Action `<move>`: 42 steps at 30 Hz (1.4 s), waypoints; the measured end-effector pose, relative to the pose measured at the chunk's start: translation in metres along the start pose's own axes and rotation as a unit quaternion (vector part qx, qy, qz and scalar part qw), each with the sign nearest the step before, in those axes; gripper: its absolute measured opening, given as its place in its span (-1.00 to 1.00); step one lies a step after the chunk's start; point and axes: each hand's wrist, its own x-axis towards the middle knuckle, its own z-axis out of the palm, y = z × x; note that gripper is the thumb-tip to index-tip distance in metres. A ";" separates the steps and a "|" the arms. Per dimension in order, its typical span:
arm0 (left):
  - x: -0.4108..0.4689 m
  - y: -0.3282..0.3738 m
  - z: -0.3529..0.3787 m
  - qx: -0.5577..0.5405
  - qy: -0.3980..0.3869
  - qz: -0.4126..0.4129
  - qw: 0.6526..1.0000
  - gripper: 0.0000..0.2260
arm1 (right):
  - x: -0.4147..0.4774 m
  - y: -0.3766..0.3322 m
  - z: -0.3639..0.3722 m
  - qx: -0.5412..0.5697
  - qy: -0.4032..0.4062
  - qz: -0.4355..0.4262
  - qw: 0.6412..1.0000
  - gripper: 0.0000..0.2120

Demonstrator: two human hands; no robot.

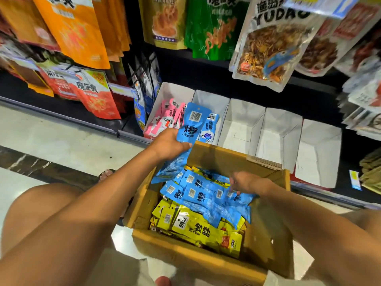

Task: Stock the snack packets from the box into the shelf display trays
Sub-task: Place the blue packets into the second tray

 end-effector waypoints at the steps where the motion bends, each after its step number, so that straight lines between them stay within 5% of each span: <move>1: -0.001 0.001 0.000 -0.006 0.000 0.000 1.000 -0.87 | -0.009 0.000 -0.013 0.024 0.014 0.001 1.000 -0.86; 9: -0.001 0.002 0.012 -0.054 -0.018 0.029 0.998 -0.88 | -0.101 -0.031 -0.111 0.226 0.179 -0.087 0.954 -0.84; 12: 0.006 -0.005 0.016 -0.051 -0.025 0.024 0.998 -0.77 | -0.124 -0.045 -0.129 0.361 0.246 -0.128 0.890 -0.84; 15: 0.018 -0.018 0.023 -0.055 -0.036 0.017 0.998 -0.38 | -0.129 -0.060 -0.131 0.483 0.288 -0.150 0.813 -0.85; 20: 0.009 -0.009 0.030 -0.121 -0.064 -0.008 0.991 -0.19 | -0.105 -0.074 -0.127 0.557 0.324 -0.137 0.752 -0.85; 24: -0.002 0.012 0.035 -0.146 -0.081 0.011 0.986 -0.69 | -0.091 -0.080 -0.129 0.563 0.350 -0.138 0.736 -0.86; 28: 0.007 0.005 0.038 -0.159 -0.060 0.003 0.985 -0.72 | -0.085 -0.084 -0.122 0.622 0.337 -0.146 0.691 -0.77; 30: 0.010 0.004 0.039 -0.173 -0.039 0.006 0.984 -0.72 | -0.083 -0.088 -0.118 0.625 0.319 -0.146 0.697 -0.68; 34: 0.013 0.004 0.039 -0.210 -0.018 0.017 0.977 -0.66 | -0.082 -0.095 -0.105 0.518 0.249 -0.100 0.812 -0.61; 38: 0.015 0.005 0.040 -0.235 -0.007 0.013 0.972 -0.68 | -0.077 -0.097 -0.090 0.577 0.134 -0.112 0.798 -0.75; 42: 0.015 0.004 0.036 -0.248 0.014 -0.018 0.969 -0.68 | -0.076 -0.092 -0.093 0.597 0.182 -0.118 0.772 -0.79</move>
